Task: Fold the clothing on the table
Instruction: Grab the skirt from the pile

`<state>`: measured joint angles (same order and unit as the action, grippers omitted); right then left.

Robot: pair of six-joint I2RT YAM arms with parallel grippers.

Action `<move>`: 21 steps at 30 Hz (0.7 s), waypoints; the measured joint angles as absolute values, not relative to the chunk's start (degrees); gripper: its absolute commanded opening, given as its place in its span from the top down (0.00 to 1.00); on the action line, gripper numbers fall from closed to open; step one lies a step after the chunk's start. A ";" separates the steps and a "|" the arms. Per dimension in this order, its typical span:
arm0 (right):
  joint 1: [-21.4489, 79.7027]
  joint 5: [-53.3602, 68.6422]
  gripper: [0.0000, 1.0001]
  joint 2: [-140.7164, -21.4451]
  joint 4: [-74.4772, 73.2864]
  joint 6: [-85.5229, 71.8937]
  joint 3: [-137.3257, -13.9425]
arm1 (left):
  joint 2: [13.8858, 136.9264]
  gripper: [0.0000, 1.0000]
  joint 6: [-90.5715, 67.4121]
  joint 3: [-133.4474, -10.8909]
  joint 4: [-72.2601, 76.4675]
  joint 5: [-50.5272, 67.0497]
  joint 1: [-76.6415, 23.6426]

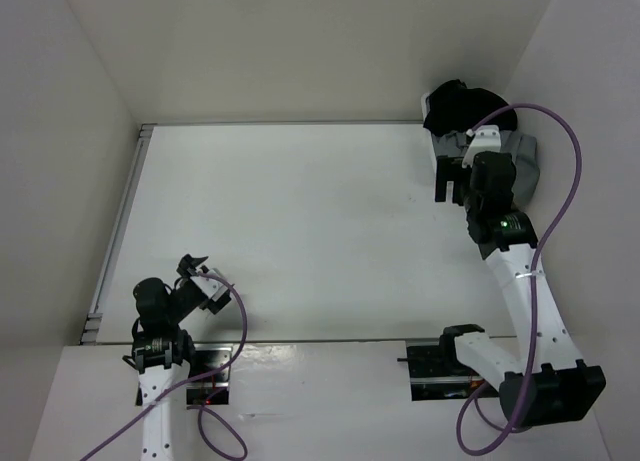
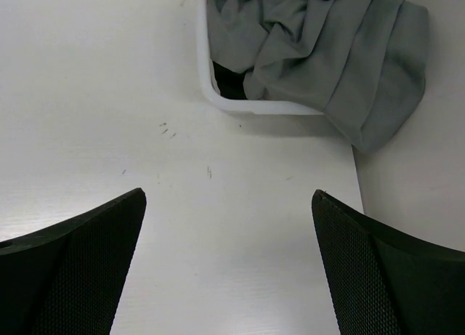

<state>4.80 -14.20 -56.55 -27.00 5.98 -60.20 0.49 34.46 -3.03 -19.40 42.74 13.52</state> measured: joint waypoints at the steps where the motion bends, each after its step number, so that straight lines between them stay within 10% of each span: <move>1: 4.80 -14.48 0.01 -57.36 -27.03 5.80 -60.20 | 0.49 0.00 34.46 -3.03 -19.38 42.74 13.52; 21: 6.31 -21.61 0.01 -64.38 -29.15 5.58 -60.10 | 0.51 0.00 35.20 -3.31 -18.87 45.01 13.50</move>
